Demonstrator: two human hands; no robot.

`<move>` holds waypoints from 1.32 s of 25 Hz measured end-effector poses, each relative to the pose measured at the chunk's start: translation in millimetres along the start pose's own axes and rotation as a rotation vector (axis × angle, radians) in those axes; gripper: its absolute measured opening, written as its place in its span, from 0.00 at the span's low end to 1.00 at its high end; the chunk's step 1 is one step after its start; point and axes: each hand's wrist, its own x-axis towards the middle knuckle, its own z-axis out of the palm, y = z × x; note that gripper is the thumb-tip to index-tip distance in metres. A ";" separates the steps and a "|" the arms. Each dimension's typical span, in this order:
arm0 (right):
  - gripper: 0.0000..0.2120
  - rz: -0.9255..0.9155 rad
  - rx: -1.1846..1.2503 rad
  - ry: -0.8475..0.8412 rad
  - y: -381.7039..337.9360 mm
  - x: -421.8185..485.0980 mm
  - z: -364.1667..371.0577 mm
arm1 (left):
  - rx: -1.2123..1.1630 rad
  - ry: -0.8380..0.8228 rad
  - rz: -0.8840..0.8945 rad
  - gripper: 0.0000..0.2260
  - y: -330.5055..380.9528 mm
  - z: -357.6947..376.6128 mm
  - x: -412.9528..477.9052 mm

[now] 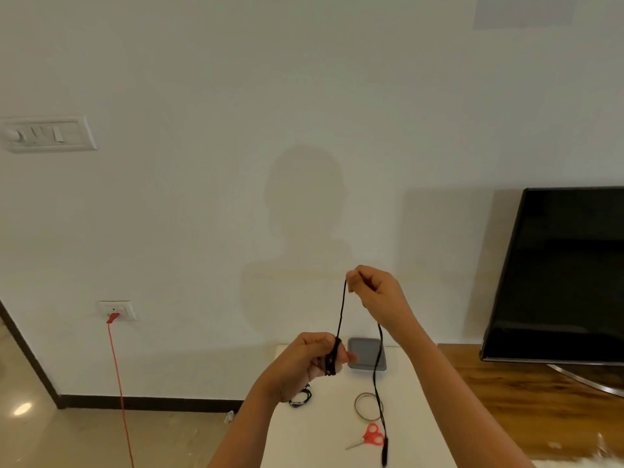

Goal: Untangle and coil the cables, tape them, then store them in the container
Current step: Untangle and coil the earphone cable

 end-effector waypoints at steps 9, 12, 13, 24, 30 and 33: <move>0.13 0.372 0.389 -0.221 70.2 -64.0 56.5 | -0.466 0.193 0.165 0.11 33.6 -9.4 13.6; 0.14 0.406 0.416 -0.252 57.3 -81.0 57.0 | -0.395 0.295 0.158 0.11 26.7 -14.5 19.3; 0.14 0.421 0.381 -0.287 51.3 -83.4 54.6 | -0.312 0.324 0.151 0.11 24.9 -16.3 20.7; 0.07 0.222 -0.396 -0.416 -19.7 -40.4 7.5 | 0.509 0.154 0.093 0.14 8.7 -6.3 18.4; 0.06 0.072 -0.050 -0.227 13.4 -11.5 -1.4 | 0.043 -0.028 -0.099 0.17 20.3 -8.3 7.1; 0.05 0.154 0.207 -0.182 46.8 -13.3 11.4 | -0.243 -0.035 -0.040 0.17 28.6 0.4 4.8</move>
